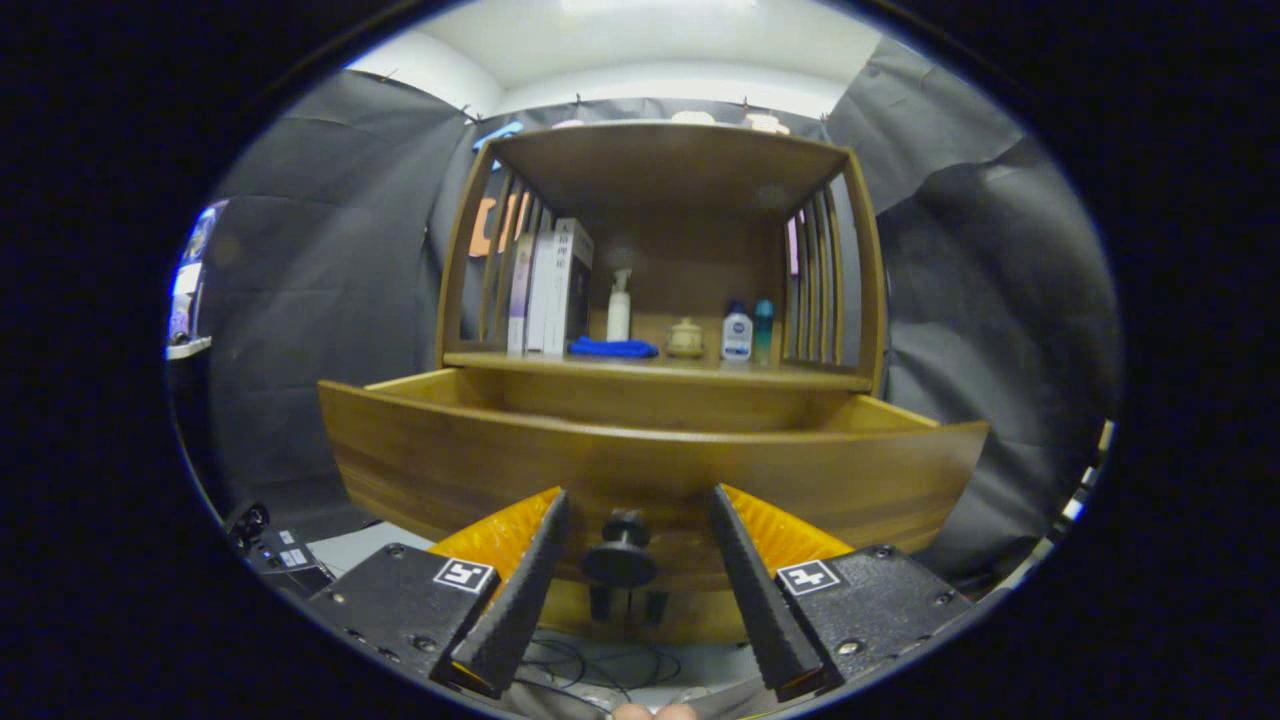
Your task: Pull open the drawer, take out the items inside it, and place them on the countertop above the cabinet.
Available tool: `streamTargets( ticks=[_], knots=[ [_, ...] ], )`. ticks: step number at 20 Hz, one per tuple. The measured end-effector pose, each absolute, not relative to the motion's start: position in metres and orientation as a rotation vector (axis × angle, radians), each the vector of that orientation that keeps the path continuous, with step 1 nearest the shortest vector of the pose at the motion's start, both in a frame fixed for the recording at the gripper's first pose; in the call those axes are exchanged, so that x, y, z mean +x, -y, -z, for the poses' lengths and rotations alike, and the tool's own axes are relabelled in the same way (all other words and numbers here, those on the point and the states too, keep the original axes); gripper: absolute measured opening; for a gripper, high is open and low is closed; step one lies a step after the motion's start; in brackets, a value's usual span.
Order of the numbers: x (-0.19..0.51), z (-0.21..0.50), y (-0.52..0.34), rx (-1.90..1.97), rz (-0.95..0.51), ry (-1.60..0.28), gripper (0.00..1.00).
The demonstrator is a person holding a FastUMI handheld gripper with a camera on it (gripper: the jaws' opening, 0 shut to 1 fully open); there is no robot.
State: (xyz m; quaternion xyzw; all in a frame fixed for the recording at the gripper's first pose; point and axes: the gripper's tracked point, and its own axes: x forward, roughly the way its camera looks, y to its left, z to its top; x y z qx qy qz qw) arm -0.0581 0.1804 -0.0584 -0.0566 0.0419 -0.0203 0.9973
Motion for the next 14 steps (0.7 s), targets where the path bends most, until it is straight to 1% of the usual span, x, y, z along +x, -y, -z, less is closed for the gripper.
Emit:
streamTargets(
  ticks=[3, 5, 9, 14],
  knots=[
    [-0.052, 0.026, -0.190, -0.128, 0.002, -0.051, 0.89],
    [-0.041, 0.007, -0.197, -0.119, -0.037, -0.083, 0.89],
    [0.006, 0.000, -0.206, -0.111, -0.090, -0.287, 0.89],
    [0.041, 0.029, -0.216, -0.053, -0.107, -0.543, 0.89]
  ],
)
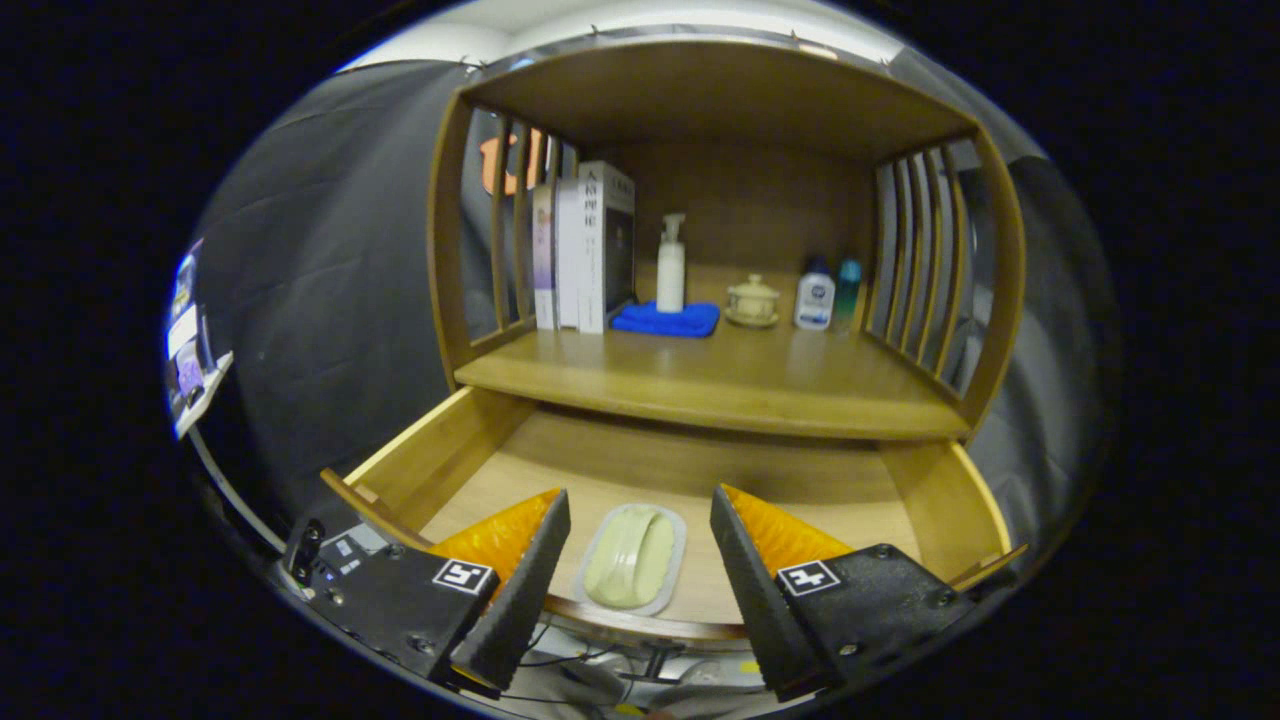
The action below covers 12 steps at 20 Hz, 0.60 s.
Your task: Pull open the drawer, take out the items inside it, and place them on the countertop above the cabinet.
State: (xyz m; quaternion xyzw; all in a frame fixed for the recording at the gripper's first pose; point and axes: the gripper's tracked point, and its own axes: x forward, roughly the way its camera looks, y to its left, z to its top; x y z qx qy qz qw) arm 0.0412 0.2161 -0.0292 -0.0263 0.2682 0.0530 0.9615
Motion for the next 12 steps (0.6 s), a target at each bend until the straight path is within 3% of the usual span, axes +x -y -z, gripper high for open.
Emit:
streamTargets(
  ticks=[7, 12],
  knots=[
    [0.070, 0.075, -0.232, -0.032, -0.096, -0.828, 0.89],
    [0.074, 0.101, -0.224, -0.068, -0.053, -0.933, 0.85]
  ],
)
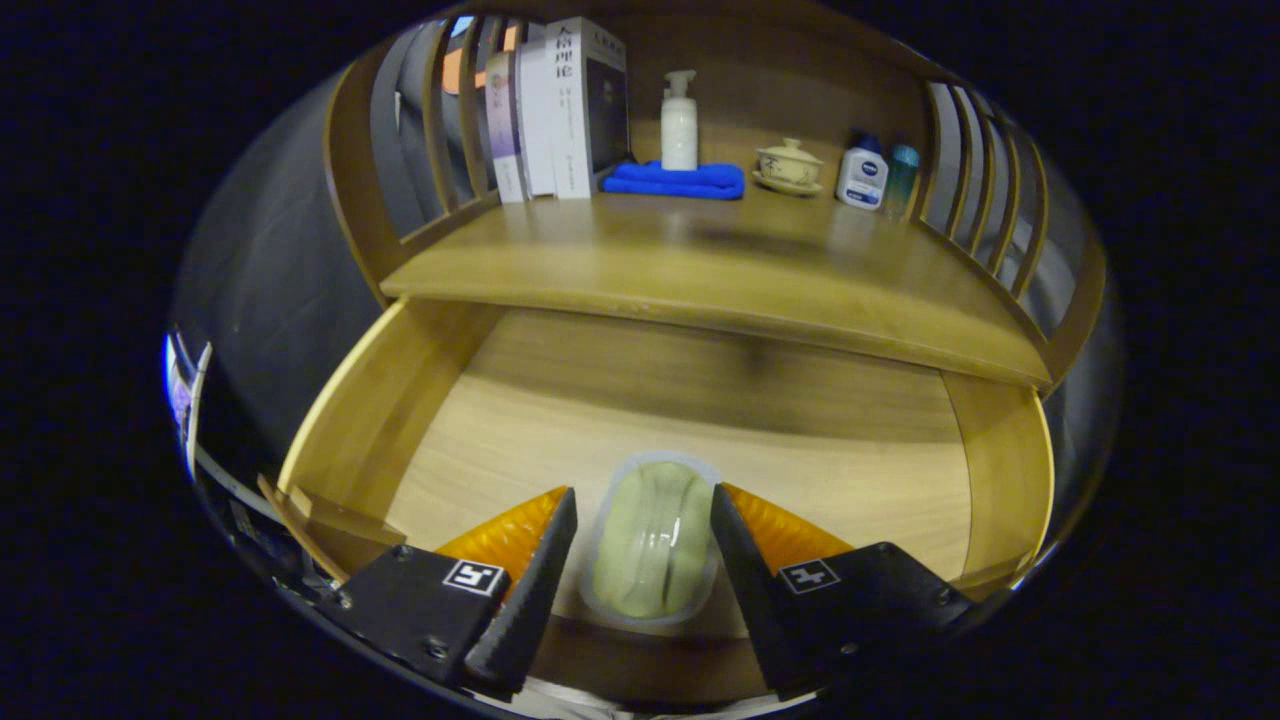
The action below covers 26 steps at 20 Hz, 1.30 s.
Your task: Pull open the drawer, take out the items inside it, and place them on the countertop above the cabinet.
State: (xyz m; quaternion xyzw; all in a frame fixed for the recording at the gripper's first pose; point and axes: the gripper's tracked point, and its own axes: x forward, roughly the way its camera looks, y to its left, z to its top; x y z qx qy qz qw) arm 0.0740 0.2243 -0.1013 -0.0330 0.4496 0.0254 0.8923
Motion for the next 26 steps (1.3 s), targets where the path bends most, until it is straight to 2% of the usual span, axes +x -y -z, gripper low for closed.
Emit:
streamTargets(
  ticks=[5, 7, 9, 10, 14, 26],
  knots=[
    [0.073, 0.115, -0.227, -0.048, -0.076, -0.969, 0.76],
    [0.075, 0.113, -0.224, -0.062, -0.077, -0.962, 0.59],
    [0.075, 0.113, -0.219, -0.073, -0.064, -0.951, 0.52],
    [0.076, 0.113, -0.220, -0.059, -0.067, -0.945, 0.42],
    [0.076, 0.110, -0.218, -0.063, -0.087, -0.920, 0.19],
    [0.085, 0.051, -0.214, -0.156, -0.106, -0.715, 0.16]
  ],
)
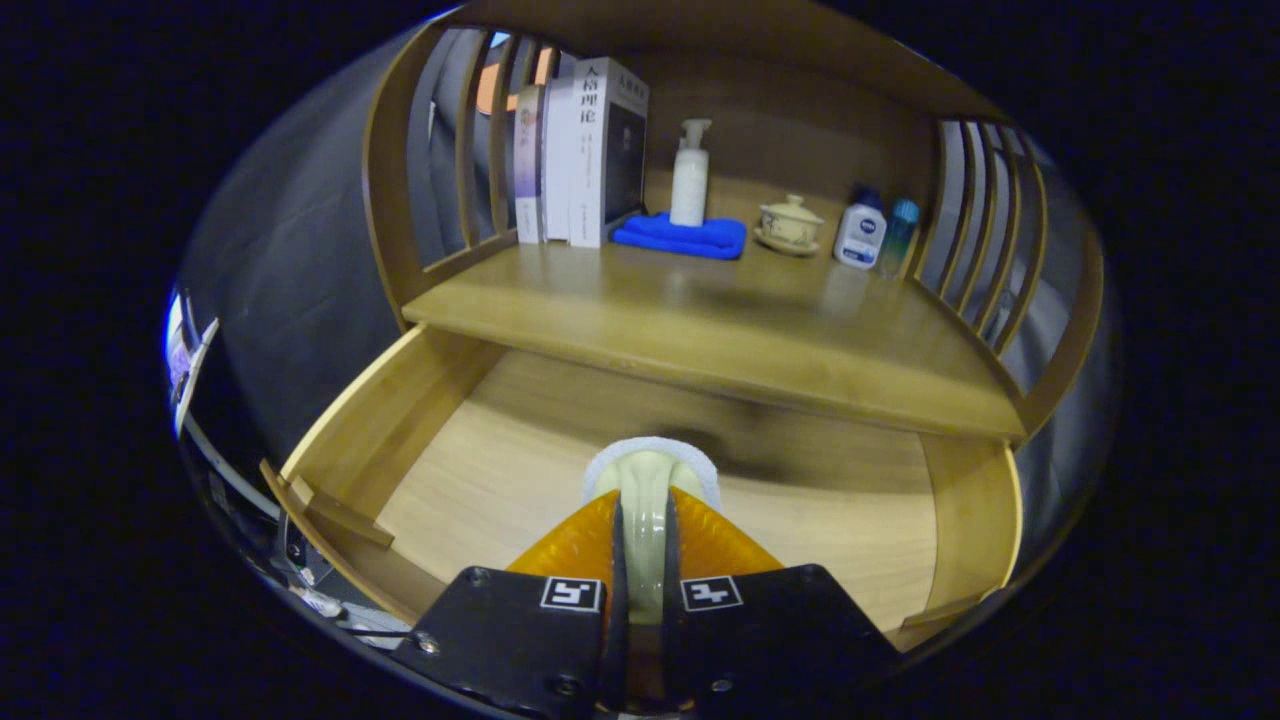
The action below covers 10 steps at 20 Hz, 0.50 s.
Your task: Pull open the drawer, take out the items inside it, and place them on the countertop above the cabinet.
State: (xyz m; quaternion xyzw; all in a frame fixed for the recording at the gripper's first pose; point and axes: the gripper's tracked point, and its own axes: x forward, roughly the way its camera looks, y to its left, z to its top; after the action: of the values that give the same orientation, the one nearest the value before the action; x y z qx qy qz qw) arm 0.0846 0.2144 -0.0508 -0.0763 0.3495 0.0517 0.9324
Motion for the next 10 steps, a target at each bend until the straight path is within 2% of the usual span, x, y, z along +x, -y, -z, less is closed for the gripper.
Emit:
streamTargets(
  ticks=[10],
  knots=[
    [0.089, -0.013, -0.203, -0.155, -0.091, -0.615, 0.16]
  ],
)
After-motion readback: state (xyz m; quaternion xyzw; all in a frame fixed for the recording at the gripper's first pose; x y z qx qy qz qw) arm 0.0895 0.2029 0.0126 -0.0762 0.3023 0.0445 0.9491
